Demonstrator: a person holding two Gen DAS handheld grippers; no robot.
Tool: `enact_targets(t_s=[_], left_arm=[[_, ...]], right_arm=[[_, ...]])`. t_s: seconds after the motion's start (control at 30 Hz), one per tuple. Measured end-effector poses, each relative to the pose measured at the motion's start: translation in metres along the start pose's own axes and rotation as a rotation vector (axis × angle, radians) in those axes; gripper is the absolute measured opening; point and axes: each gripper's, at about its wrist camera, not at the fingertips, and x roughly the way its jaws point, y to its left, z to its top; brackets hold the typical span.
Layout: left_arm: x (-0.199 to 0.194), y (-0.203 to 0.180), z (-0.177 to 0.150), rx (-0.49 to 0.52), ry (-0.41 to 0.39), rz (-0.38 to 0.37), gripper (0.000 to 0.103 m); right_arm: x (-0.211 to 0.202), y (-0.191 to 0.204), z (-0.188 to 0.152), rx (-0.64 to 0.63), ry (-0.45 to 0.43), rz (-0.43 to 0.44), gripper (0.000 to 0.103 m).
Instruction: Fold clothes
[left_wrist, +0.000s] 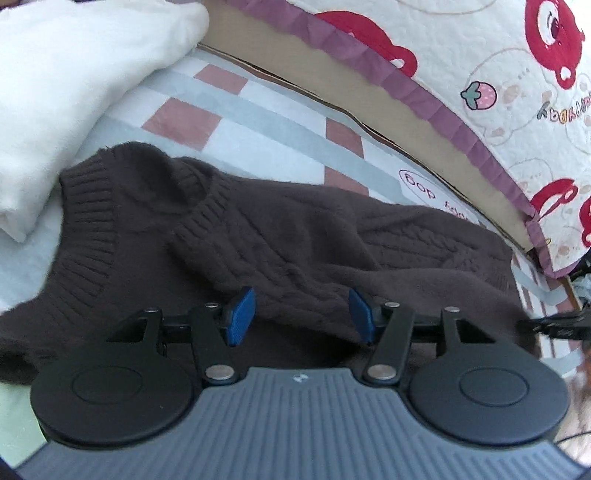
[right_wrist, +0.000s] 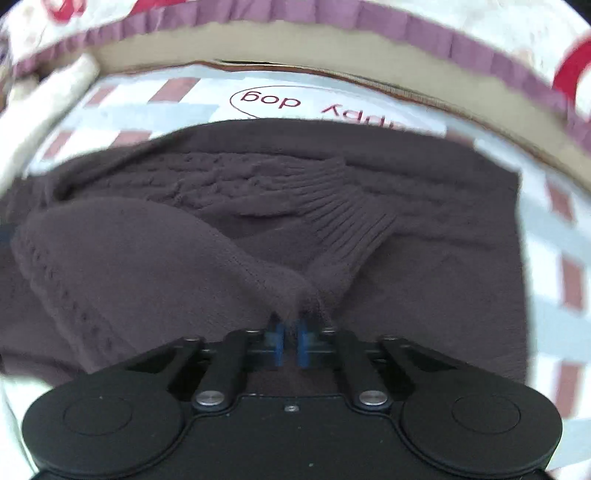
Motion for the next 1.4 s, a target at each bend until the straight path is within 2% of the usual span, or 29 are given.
enact_targets(t_s=[0.03, 0.07, 0.13, 0.17, 0.23, 0.27, 0.3, 0.33, 0.37, 0.43, 0.47, 0.53, 0.57, 0.6, 0.67, 0.73, 0.8, 0.87, 0.97, 1.07, 1.1, 1.13, 1.17, 1.2, 1.23, 1.27, 1.33, 1.4], left_arm=[[-0.002, 0.000, -0.003, 0.032, -0.006, -0.003, 0.057], [-0.005, -0.001, -0.005, 0.063, -0.011, -0.006, 0.058], [-0.006, 0.001, -0.008, 0.079, -0.013, -0.009, 0.058], [-0.005, 0.002, -0.008, 0.068, -0.011, -0.009, 0.058], [-0.003, 0.004, -0.008, 0.046, -0.006, -0.009, 0.058], [-0.002, 0.006, -0.008, 0.031, -0.006, -0.011, 0.058], [-0.003, 0.011, -0.005, -0.015, -0.019, -0.029, 0.058], [-0.003, 0.017, -0.003, -0.063, -0.033, -0.048, 0.058], [-0.004, 0.025, -0.001, -0.125, -0.054, -0.078, 0.058], [-0.002, 0.041, 0.002, -0.247, -0.085, -0.111, 0.059], [-0.001, 0.047, 0.003, -0.294, -0.096, -0.112, 0.058], [-0.006, 0.036, 0.006, -0.180, -0.101, -0.043, 0.052], [-0.010, 0.021, 0.005, -0.042, -0.111, 0.008, 0.052], [-0.012, 0.008, 0.002, 0.067, -0.105, 0.043, 0.052], [-0.013, -0.016, -0.005, 0.274, -0.090, 0.108, 0.052], [-0.009, -0.015, -0.005, 0.262, -0.057, 0.094, 0.052], [-0.004, -0.002, -0.002, 0.174, -0.048, 0.065, 0.053], [0.001, -0.001, 0.000, 0.176, -0.043, 0.051, 0.053], [0.008, 0.002, 0.004, 0.179, -0.035, 0.030, 0.053], [0.015, 0.004, 0.008, 0.183, -0.028, 0.010, 0.053], [0.018, 0.004, 0.009, 0.184, -0.025, 0.003, 0.054], [0.020, 0.005, 0.010, 0.185, -0.023, -0.004, 0.052], [0.023, 0.006, 0.012, 0.186, -0.020, -0.011, 0.049], [0.025, 0.006, 0.013, 0.187, -0.018, -0.018, 0.026], [0.028, 0.007, 0.014, 0.188, -0.015, -0.025, 0.010], [0.030, 0.008, 0.016, 0.188, -0.014, -0.031, 0.010], [0.034, 0.011, 0.026, 0.168, -0.033, -0.021, 0.010], [0.038, 0.014, 0.035, 0.148, -0.051, -0.012, 0.010]], right_arm=[[-0.006, 0.008, -0.003, -0.075, 0.001, -0.085, 0.007], [-0.009, 0.015, -0.005, -0.142, 0.004, -0.166, 0.017], [-0.004, 0.028, -0.008, -0.256, 0.013, -0.316, 0.029], [-0.005, 0.030, -0.007, -0.257, 0.004, -0.325, 0.029], [-0.019, 0.024, 0.003, -0.092, -0.051, -0.145, 0.031], [-0.027, 0.021, 0.007, -0.010, -0.079, -0.055, 0.038], [-0.029, 0.024, 0.014, 0.050, -0.098, 0.020, 0.044], [-0.024, 0.037, 0.023, 0.079, -0.106, 0.071, 0.055], [-0.020, 0.051, 0.033, 0.107, -0.113, 0.122, 0.059], [-0.010, 0.077, 0.052, 0.164, -0.129, 0.224, 0.061], [-0.005, 0.091, 0.061, 0.192, -0.136, 0.275, 0.061], [0.008, 0.120, 0.080, 0.236, -0.145, 0.391, 0.060], [0.022, 0.138, 0.089, 0.229, -0.133, 0.460, 0.055], [0.034, 0.155, 0.096, 0.208, -0.119, 0.486, 0.053], [0.055, 0.186, 0.110, 0.133, -0.105, 0.445, 0.051], [0.072, 0.204, 0.118, 0.080, -0.086, 0.455, 0.050], [0.090, 0.211, 0.124, 0.081, -0.030, 0.503, 0.050], [0.102, 0.214, 0.124, 0.096, 0.009, 0.528, 0.050], [0.100, 0.212, 0.111, 0.093, 0.000, 0.547, 0.050], [0.103, 0.200, 0.103, 0.164, 0.001, 0.633, 0.052], [0.105, 0.201, 0.105, 0.158, -0.010, 0.634, 0.049], [0.103, 0.206, 0.107, 0.114, -0.038, 0.597, 0.024], [0.101, 0.212, 0.110, 0.070, -0.065, 0.560, 0.008], [0.099, 0.217, 0.113, 0.026, -0.092, 0.523, 0.008], [0.094, 0.223, 0.116, -0.026, -0.136, 0.488, 0.009], [0.082, 0.225, 0.123, -0.066, -0.197, 0.472, 0.009], [0.063, 0.218, 0.143, -0.056, -0.289, 0.487, 0.009], [0.061, 0.208, 0.171, -0.013, -0.321, 0.485, 0.009]])
